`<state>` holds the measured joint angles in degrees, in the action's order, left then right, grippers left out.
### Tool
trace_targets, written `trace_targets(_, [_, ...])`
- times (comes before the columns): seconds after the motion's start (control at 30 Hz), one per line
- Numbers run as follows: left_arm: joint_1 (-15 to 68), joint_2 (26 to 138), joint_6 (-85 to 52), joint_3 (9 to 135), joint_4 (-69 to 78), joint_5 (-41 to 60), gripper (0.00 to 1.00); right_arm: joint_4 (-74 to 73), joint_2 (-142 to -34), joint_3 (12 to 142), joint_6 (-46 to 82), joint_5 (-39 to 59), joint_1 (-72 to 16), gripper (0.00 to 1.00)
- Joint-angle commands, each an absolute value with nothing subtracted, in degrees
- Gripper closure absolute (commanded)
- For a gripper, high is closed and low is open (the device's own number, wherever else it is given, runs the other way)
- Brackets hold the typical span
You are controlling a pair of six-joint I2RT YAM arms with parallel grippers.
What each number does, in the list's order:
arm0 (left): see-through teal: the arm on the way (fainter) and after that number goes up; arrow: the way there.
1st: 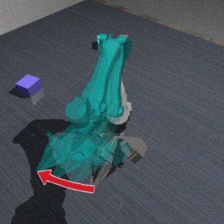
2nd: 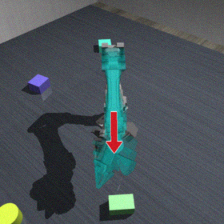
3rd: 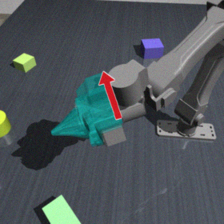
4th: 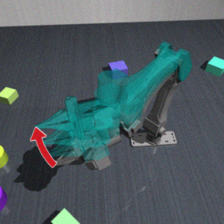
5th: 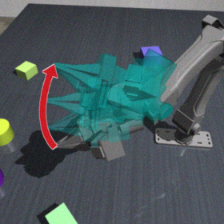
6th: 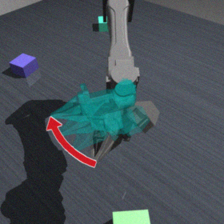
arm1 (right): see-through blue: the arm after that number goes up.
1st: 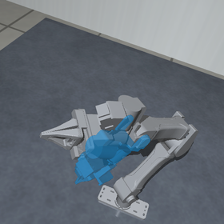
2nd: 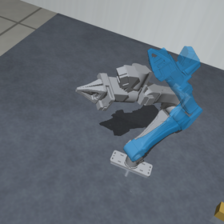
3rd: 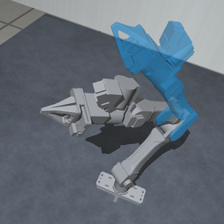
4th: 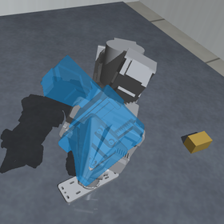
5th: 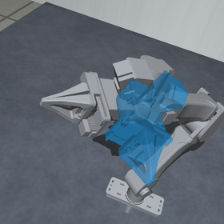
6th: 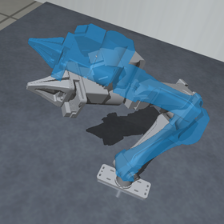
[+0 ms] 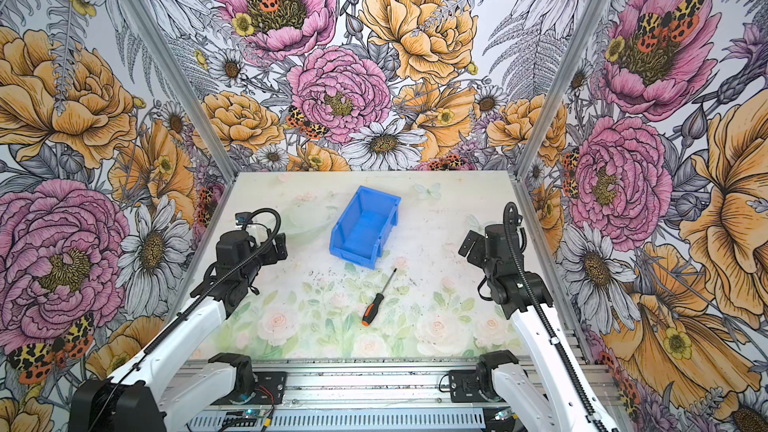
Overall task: Put the screwdriver in the bin
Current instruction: 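Reach the left gripper toward the screwdriver handle while the right arm lifts aside, then lower the left gripper and close it on the black-orange screwdriver handle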
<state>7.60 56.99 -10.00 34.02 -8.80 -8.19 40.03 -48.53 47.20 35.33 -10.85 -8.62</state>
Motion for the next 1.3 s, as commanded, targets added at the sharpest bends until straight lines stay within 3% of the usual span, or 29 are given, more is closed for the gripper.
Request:
trace_targets(0.0, [8.97, 56.5, -16.22, 38.55, -20.24, -4.43, 0.01, 43.24, -49.11, 45.92, 40.68, -6.22, -9.54, 0.01])
trace_targets(0.23, [18.9, 55.66, -24.77, 40.72, -24.96, 1.8, 0.01, 43.33, -51.75, 44.1, 40.42, 2.71, -9.93, 0.01])
trace_targets(0.5, [37.85, 60.41, -36.87, 40.04, -25.77, -5.15, 0.01, 43.46, -49.59, 40.34, 38.23, 7.49, -10.37, 0.0])
trace_targets(0.73, [50.92, 72.97, -42.95, 45.35, -27.54, -11.21, 0.01, 43.81, -49.15, 38.81, 35.11, 10.8, -10.29, 0.0])
trace_targets(1.07, [58.48, 91.85, -46.24, 56.22, -28.93, -13.09, 0.03, 42.21, -51.53, 39.69, 33.16, 13.38, -10.37, 0.0])
trace_targets(1.27, [59.83, 97.9, -45.97, 60.67, -33.06, -12.39, 0.11, 41.93, -51.29, 39.03, 33.13, 13.85, -10.37, 0.0])
